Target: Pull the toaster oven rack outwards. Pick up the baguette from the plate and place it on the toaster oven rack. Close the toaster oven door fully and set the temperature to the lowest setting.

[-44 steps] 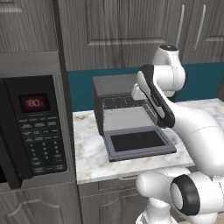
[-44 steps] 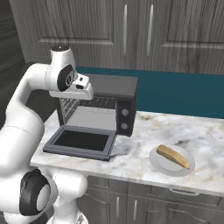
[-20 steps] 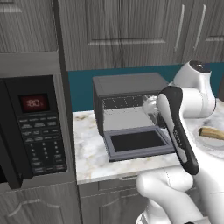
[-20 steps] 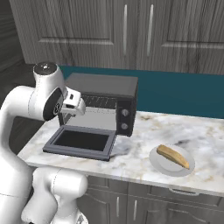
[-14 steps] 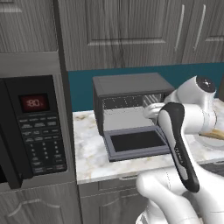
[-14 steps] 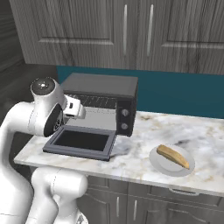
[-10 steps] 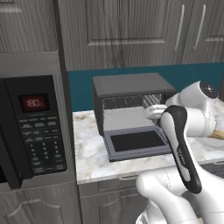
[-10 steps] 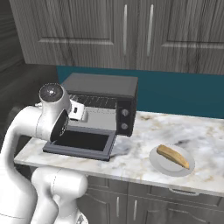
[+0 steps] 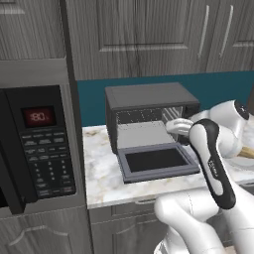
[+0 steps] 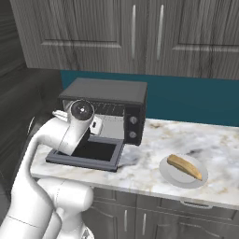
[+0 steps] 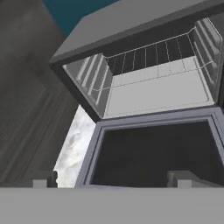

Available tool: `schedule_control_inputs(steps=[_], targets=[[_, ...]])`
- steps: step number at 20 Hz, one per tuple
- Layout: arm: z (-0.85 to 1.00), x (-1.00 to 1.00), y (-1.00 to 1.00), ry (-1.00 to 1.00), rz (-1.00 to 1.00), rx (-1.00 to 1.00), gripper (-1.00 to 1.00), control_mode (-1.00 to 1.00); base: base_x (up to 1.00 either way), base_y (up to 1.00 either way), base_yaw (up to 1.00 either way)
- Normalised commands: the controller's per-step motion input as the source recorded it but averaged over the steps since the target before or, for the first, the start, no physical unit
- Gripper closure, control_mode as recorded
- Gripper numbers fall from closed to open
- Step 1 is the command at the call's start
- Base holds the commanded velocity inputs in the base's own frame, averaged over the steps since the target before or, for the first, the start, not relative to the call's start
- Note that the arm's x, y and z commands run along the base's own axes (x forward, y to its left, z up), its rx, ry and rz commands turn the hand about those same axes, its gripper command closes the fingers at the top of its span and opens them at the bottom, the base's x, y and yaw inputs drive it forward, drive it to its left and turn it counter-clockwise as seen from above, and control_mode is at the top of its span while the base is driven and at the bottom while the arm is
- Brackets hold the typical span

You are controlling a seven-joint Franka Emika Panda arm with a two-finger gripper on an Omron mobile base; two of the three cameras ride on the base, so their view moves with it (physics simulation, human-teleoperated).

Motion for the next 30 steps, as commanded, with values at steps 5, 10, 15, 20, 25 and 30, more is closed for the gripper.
schedule_control_inputs(steps=[5, 10, 15, 20, 25, 30], targets=[[-0.10, 0.26, 0.00, 0.00, 0.00, 0.22, -1.00, -1.00, 0.00, 0.00, 0.00], [-0.11, 0.26, 0.00, 0.00, -0.02, 0.20, -1.00, -1.00, 0.00, 0.00, 0.00], [-0.16, 0.31, 0.00, 0.00, -0.03, 0.14, -1.00, -1.00, 0.00, 0.00, 0.00], [-0.19, 0.36, 0.00, 0.00, -0.02, 0.10, -1.00, -1.00, 0.00, 0.00, 0.00], [-0.13, 0.30, 0.00, 0.01, 0.00, 0.05, -1.00, -1.00, 0.00, 0.00, 0.00], [-0.21, 0.32, 0.00, 0.01, 0.00, 0.05, -1.00, -1.00, 0.00, 0.00, 0.00]])
